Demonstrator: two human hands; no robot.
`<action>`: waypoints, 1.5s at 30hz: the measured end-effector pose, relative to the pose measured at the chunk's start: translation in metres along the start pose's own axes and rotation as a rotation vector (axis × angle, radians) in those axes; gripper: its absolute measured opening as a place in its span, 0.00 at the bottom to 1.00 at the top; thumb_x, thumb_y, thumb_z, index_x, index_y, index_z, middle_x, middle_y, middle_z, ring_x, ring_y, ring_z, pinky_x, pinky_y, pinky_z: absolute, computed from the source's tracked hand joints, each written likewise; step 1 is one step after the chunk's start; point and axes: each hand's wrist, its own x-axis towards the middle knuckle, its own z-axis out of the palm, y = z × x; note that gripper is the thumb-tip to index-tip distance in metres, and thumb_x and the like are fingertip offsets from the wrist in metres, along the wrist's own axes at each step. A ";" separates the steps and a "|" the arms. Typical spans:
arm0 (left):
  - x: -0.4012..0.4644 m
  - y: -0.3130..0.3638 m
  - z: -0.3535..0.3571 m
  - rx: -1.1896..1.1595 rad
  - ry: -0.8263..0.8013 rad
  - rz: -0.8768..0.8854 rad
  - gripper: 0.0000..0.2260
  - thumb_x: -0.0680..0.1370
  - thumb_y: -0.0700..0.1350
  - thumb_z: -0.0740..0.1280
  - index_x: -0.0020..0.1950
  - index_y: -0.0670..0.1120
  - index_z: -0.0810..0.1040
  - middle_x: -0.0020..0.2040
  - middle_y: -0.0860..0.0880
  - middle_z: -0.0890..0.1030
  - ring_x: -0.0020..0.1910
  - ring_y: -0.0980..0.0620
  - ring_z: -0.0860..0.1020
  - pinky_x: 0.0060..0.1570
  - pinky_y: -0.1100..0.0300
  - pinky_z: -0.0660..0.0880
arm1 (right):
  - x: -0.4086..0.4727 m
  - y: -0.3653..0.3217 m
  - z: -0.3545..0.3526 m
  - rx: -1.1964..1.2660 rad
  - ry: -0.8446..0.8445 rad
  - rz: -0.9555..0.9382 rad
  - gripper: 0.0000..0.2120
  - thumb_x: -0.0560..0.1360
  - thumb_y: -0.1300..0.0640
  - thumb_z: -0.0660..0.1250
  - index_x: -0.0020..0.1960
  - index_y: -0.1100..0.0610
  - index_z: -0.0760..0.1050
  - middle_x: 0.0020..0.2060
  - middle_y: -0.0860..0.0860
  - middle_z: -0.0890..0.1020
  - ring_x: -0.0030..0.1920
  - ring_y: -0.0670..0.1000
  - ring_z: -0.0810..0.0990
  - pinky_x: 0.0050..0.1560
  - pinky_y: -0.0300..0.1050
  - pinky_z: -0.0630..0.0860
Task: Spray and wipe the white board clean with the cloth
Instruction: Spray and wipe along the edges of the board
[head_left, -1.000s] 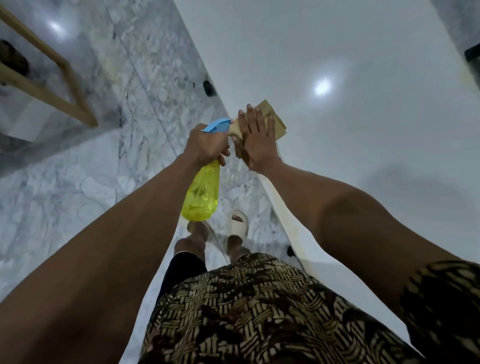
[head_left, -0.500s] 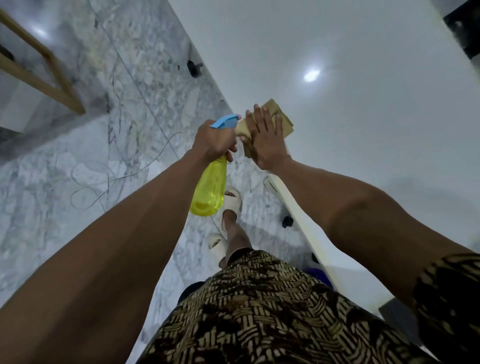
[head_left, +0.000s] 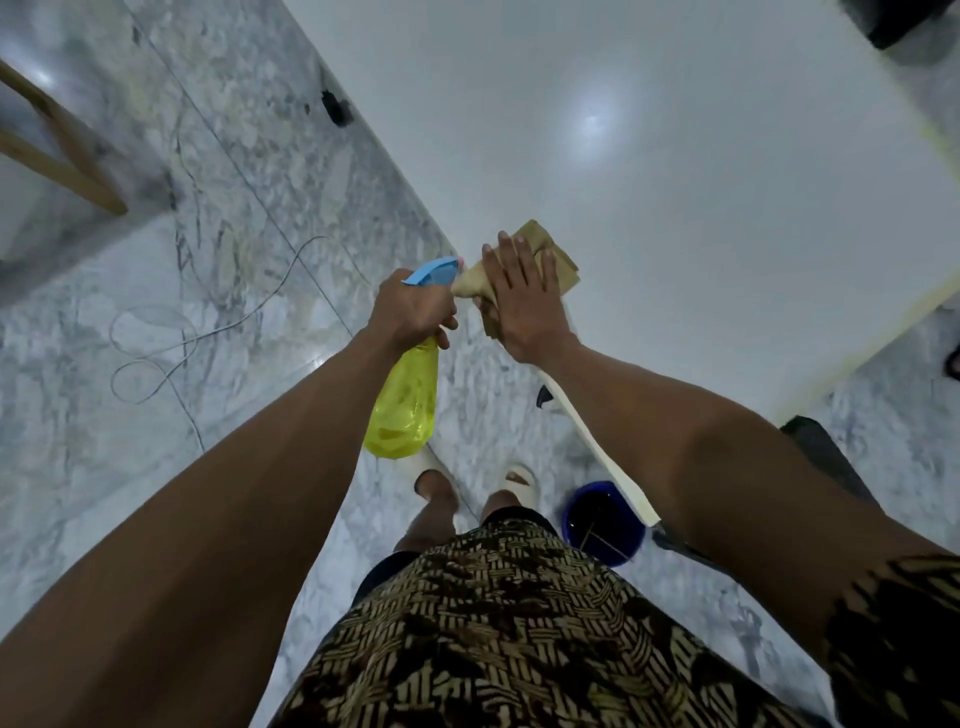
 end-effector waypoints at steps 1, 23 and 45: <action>-0.005 -0.002 0.006 -0.003 0.009 -0.007 0.28 0.67 0.43 0.62 0.64 0.35 0.82 0.37 0.41 0.82 0.38 0.35 0.84 0.44 0.38 0.84 | -0.009 0.002 -0.001 0.002 -0.008 -0.002 0.29 0.84 0.43 0.45 0.79 0.58 0.58 0.78 0.59 0.59 0.78 0.61 0.56 0.75 0.64 0.54; -0.166 -0.069 0.199 -0.047 0.069 -0.002 0.10 0.72 0.44 0.66 0.46 0.41 0.83 0.37 0.41 0.84 0.40 0.32 0.85 0.43 0.39 0.84 | -0.220 0.056 -0.008 0.061 -0.071 -0.010 0.31 0.82 0.43 0.42 0.80 0.58 0.53 0.79 0.57 0.56 0.80 0.58 0.51 0.78 0.62 0.45; -0.251 -0.128 0.261 -0.036 0.091 0.015 0.23 0.71 0.39 0.65 0.65 0.41 0.83 0.34 0.44 0.84 0.43 0.31 0.86 0.44 0.40 0.85 | -0.358 0.083 -0.017 0.074 -0.114 0.000 0.32 0.81 0.43 0.39 0.80 0.58 0.53 0.79 0.58 0.55 0.80 0.59 0.50 0.77 0.62 0.47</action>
